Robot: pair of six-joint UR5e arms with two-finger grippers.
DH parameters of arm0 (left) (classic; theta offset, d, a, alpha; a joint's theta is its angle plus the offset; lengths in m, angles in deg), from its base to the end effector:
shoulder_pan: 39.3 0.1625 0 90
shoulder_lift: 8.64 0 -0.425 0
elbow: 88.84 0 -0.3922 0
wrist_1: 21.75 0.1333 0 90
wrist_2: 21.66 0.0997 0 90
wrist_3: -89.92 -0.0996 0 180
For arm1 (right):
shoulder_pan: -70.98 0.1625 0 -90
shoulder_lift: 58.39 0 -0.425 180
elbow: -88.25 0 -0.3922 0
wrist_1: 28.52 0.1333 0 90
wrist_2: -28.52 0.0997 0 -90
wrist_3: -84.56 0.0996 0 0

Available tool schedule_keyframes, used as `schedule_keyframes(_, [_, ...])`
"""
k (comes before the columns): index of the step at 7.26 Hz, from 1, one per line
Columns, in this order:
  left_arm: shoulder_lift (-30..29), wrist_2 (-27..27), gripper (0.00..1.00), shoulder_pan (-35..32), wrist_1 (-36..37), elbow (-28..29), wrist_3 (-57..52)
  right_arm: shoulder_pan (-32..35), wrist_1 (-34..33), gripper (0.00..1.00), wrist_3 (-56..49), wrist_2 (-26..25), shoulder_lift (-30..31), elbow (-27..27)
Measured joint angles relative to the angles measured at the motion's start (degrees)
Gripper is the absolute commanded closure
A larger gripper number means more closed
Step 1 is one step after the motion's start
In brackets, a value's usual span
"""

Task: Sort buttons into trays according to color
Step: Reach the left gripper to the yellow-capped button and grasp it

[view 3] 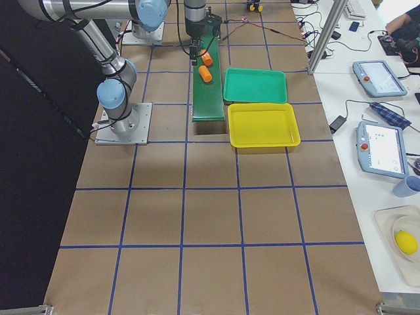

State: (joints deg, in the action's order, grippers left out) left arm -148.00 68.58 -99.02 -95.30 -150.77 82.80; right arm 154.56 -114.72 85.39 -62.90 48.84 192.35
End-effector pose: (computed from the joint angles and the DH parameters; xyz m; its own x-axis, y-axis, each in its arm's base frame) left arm 0.2780 -0.7396 0.1892 -0.9194 -0.3934 0.0063 -0.3915 0.9163 0.0842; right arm 0.0893 -0.3766 0.4891 -0.9917 0.1259 0.0249 0.1262 0.9919 0.0113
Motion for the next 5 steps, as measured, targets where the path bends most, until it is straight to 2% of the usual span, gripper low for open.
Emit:
schedule_keyframes(1, [-0.25,0.01,0.46,0.12,-0.22,-0.29,-0.28,-0.01,0.00,0.00,-0.01,-0.05,0.04,-0.02])
schedule_keyframes(2, [-0.36,0.02,0.66,0.23,-1.23,-0.31,-0.46,-0.02,-0.05,0.00,-0.03,-0.07,0.05,-0.03])
schedule_keyframes(3, [-0.10,0.03,1.00,0.21,-3.34,-0.02,-0.64,-0.02,-0.11,0.00,-0.03,-0.06,0.01,-0.03])
schedule_keyframes(5, [2.29,0.04,1.00,-0.41,-12.63,0.86,-1.28,-0.08,-0.06,0.00,-0.02,-0.12,0.01,-0.04])
